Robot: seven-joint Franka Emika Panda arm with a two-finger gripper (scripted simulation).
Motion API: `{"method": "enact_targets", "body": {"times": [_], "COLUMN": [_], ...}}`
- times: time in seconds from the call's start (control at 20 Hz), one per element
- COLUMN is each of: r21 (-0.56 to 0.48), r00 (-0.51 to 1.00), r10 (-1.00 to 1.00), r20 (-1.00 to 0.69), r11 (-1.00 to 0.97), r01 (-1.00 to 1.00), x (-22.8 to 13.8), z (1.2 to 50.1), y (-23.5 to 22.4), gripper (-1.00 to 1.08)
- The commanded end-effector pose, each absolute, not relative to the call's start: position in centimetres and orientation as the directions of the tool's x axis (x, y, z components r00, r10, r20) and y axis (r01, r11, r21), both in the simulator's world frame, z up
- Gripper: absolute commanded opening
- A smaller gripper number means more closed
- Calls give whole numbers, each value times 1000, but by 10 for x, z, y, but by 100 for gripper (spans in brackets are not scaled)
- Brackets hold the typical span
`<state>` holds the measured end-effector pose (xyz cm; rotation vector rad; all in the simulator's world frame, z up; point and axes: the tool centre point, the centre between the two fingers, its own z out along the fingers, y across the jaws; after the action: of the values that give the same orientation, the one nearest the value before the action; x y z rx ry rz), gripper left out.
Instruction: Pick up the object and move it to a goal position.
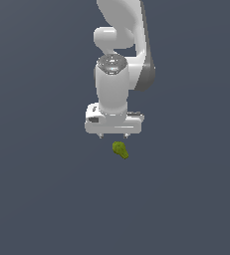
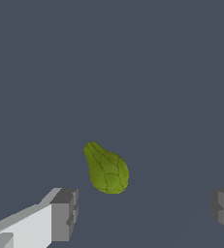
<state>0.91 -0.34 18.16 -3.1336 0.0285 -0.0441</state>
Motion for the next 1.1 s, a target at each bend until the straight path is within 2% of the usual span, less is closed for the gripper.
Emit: {"method": "enact_targets", "body": {"times": [0.0, 0.7, 1.05], "r21": [-8, 2, 4], "r00": [999, 999, 995], "r10": [-18, 46, 104], "r20": [28, 3, 2], "r11": [-1000, -999, -995], "r01": [-18, 46, 104], "x": [9, 3, 1], "z": [182, 177, 160], "y": [-3, 4, 8], "gripper": [100, 100, 100]}}
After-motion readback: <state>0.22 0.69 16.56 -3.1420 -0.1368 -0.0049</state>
